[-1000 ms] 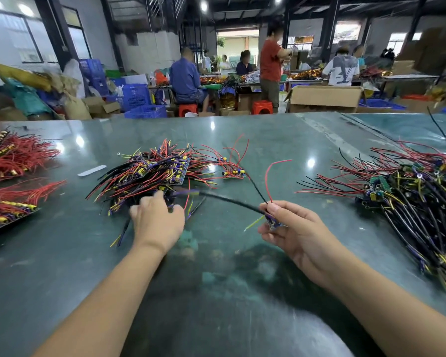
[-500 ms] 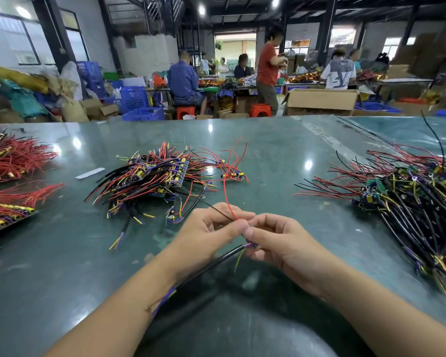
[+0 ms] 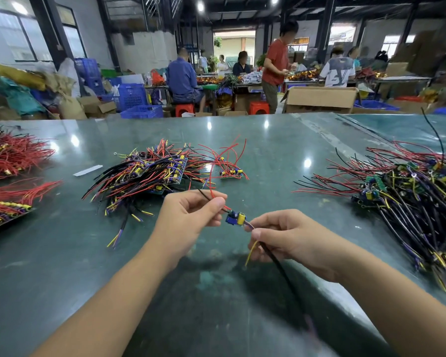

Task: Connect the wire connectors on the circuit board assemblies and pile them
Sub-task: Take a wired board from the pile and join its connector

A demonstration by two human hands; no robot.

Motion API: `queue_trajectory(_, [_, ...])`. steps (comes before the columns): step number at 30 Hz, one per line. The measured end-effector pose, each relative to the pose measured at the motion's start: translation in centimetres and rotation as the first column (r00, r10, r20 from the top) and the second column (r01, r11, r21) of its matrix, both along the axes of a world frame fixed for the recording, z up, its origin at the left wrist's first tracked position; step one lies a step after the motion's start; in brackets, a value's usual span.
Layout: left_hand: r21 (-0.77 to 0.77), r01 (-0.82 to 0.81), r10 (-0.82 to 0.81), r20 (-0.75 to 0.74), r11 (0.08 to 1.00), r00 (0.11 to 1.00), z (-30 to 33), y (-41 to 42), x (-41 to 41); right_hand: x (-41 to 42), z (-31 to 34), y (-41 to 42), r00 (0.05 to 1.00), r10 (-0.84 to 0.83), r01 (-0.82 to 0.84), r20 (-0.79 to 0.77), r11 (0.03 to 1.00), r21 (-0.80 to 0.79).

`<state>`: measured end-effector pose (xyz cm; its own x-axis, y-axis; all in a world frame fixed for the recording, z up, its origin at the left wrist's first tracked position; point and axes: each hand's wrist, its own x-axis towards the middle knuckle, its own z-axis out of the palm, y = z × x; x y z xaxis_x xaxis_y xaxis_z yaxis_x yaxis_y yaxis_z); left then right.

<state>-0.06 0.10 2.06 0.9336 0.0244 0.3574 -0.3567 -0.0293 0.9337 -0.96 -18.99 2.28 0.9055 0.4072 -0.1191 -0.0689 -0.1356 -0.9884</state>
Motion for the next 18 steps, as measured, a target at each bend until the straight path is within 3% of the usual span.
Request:
queue_trajectory(4, [0.012, -0.040, 0.040, -0.035, 0.999, 0.999, -0.4, -0.3, 0.1, 0.1, 0.0, 0.0, 0.996, -0.025, 0.040, 0.085, 0.984, -0.172])
queue_trajectory(9, [-0.049, -0.148, 0.144, -0.069, 0.988, 0.987, -0.9, -0.1, 0.9, 0.0, 0.3, 0.0, 0.954, 0.026, 0.098, 0.300, 0.916, -0.388])
queue_trajectory(13, [-0.067, -0.265, 0.267, 0.026, 0.962, 0.963, -1.3, -0.1, 1.3, 0.0, 0.4, 0.2, 0.913, 0.124, 0.100, 0.390, 0.856, -0.507])
queue_trajectory(15, [-0.091, -0.306, 0.312, 0.058, 0.948, 0.948, -1.3, -0.1, 1.4, 0.0, 0.5, 0.3, 0.916, 0.140, 0.075, 0.377, 0.862, -0.502])
queue_trajectory(18, [-0.201, -0.341, 0.351, 0.017, 0.918, 0.936, -1.3, 0.2, 1.6, -0.3, 0.6, 0.1, 0.952, 0.098, 0.018, 0.290, 0.928, -0.373])
